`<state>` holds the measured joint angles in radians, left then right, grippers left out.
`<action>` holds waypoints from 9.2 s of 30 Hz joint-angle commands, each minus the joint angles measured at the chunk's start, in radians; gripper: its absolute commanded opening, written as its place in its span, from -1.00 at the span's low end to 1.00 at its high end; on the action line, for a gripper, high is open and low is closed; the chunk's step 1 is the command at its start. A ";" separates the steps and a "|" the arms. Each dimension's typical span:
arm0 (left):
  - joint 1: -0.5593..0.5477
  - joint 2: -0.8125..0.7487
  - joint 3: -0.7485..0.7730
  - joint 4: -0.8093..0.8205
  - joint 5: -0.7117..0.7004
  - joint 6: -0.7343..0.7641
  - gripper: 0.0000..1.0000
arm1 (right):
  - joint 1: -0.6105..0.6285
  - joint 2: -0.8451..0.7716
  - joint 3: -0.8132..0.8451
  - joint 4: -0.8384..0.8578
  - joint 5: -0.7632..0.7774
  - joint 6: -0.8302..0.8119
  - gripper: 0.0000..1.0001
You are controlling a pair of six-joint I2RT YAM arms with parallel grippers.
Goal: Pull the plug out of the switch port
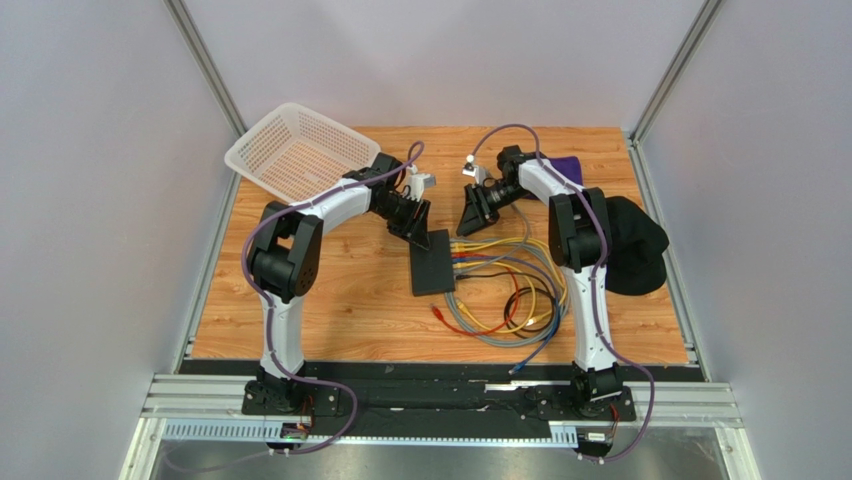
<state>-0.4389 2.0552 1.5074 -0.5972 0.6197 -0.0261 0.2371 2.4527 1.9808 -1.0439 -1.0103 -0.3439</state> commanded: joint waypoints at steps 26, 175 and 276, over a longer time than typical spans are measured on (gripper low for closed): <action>-0.015 0.066 -0.036 -0.026 -0.071 0.060 0.01 | 0.080 0.091 0.121 -0.311 -0.165 -0.300 -0.11; -0.034 0.114 0.036 -0.035 -0.018 0.075 0.14 | 0.044 0.256 0.254 -0.515 -0.228 -0.337 -0.98; 0.109 0.098 -0.022 -0.099 -0.058 -0.160 0.19 | 0.126 -0.562 -0.362 0.280 0.186 -0.055 0.03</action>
<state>-0.3332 2.1250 1.5124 -0.6598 0.6617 -0.1974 0.3111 2.0247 1.6920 -0.8925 -0.8700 -0.3656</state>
